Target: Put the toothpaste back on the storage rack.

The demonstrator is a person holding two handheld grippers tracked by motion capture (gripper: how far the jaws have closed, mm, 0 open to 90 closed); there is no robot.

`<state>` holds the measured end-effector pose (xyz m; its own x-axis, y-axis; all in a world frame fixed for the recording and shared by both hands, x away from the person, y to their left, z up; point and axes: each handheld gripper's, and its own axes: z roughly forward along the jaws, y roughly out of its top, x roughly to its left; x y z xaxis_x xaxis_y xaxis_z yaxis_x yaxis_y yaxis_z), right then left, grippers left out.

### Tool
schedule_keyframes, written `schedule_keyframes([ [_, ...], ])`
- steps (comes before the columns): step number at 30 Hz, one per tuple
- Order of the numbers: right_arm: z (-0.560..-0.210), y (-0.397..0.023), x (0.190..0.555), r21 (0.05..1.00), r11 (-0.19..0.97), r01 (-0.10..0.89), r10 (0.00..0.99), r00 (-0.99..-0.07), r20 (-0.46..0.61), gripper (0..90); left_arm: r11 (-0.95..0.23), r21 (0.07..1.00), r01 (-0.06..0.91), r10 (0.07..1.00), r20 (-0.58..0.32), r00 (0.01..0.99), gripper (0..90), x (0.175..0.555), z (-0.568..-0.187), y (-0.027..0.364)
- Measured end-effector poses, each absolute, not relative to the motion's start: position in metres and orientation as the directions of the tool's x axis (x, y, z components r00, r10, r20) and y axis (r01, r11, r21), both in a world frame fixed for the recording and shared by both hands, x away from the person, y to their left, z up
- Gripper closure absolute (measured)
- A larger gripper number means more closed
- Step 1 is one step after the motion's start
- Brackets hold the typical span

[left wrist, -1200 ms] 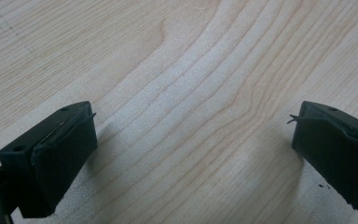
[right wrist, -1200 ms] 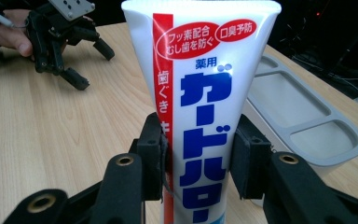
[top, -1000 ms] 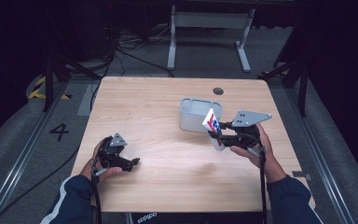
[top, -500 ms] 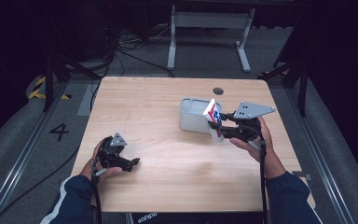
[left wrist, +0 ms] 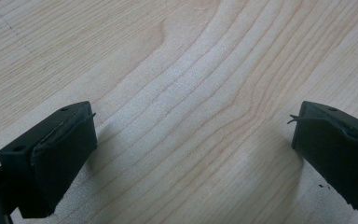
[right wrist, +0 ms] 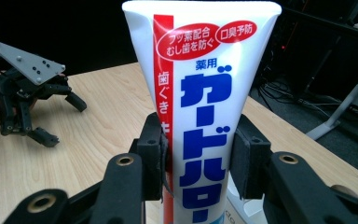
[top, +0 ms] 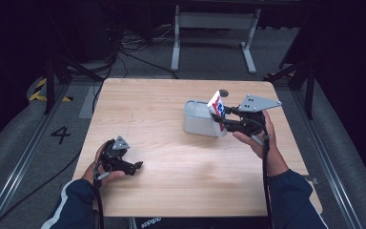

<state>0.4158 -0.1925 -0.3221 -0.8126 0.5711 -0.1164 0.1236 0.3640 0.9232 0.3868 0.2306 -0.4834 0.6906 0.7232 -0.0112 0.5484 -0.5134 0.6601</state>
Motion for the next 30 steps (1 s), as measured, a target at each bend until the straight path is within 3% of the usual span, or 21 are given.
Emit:
schedule_keyframes([
  [30, -0.305, -0.170, 0.455, 0.935, 0.328, 0.137, 0.619, -0.779, -0.103, 62.1, -0.513, 0.660, 0.549, 0.725, -0.009, 0.689, 0.1, 0.387, -0.483, 0.231],
])
